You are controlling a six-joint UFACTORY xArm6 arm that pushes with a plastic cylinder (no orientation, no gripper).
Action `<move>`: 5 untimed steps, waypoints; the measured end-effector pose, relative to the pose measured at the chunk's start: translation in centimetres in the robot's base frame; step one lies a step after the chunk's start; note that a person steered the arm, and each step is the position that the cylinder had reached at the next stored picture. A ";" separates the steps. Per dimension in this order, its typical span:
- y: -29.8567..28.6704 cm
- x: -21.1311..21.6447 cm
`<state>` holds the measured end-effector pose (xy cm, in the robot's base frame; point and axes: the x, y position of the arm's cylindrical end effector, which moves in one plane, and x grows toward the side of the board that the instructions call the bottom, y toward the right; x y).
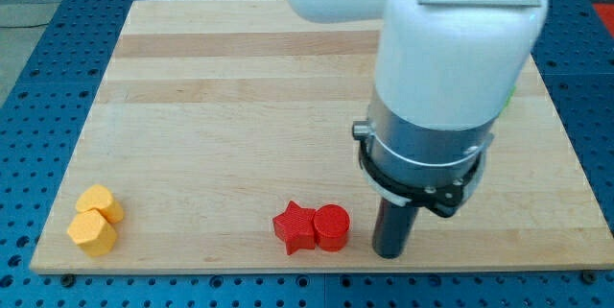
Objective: Push the red circle along with red star towards the yellow blocks
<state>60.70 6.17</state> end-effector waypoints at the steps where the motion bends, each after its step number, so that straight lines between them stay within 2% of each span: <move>1: -1.9 -1.0; 3: -6.7 -2.1; 5: -6.5 -0.8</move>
<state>59.85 -0.29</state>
